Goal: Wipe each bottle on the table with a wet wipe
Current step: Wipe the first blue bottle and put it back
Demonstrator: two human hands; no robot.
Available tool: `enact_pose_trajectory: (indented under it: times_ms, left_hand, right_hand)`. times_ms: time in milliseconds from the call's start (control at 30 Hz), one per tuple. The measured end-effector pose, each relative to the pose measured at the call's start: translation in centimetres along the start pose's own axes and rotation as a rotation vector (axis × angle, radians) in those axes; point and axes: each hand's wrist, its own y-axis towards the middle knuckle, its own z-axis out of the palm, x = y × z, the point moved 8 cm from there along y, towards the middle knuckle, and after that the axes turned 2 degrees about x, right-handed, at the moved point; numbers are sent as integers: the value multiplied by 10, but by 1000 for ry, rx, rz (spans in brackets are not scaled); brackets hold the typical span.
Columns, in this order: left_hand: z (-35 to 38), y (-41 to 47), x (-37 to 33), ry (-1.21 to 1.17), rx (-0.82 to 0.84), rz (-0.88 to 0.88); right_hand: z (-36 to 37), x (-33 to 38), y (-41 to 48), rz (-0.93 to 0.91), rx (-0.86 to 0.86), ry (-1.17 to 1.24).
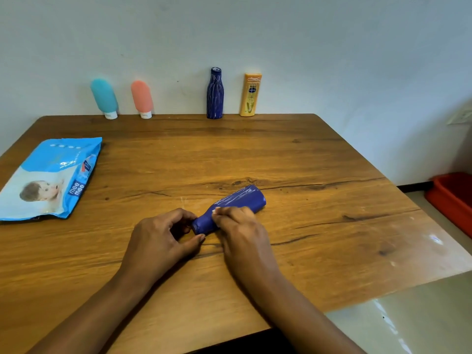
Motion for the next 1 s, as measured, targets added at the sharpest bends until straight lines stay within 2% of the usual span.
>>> enact_pose_trajectory:
  times_ms: [133, 300, 433, 500, 533, 633, 700, 833, 900, 933, 1000]
  left_hand:
    - [0, -1, -5, 27, -1, 50]
    - [0, 0, -9, 39, -16, 97]
    - [-1, 0, -9, 45, -9, 110]
    - [-1, 0, -10, 44, -11, 119]
    - [-1, -1, -11, 42, -11, 127]
    - [-1, 0, -12, 33, -7, 142]
    - [0, 0, -12, 35, 2, 156]
    - [1, -2, -16, 101, 1, 196]
    - [1, -3, -17, 122, -6, 208]
    - [0, -3, -18, 118, -12, 217]
    - [-1, -4, -19, 98, -22, 233]
  right_hand:
    - [4, 7, 4, -53, 68, -25]
    - [-27, -55, 14, 211, -57, -22]
    - [0, 3, 4, -4, 20, -37]
    - [4, 7, 1, -43, 57, 8]
    - [-2, -5, 5, -10, 30, 17]
    - [-26, -59, 18, 246, -69, 5]
    - [-31, -67, 19, 295, -108, 7]
    - [-1, 4, 11, 4, 28, -4]
    - [6, 17, 7, -91, 77, -4]
    - [3, 8, 10, -72, 64, -4]
    - [-10, -26, 18, 83, -5, -5]
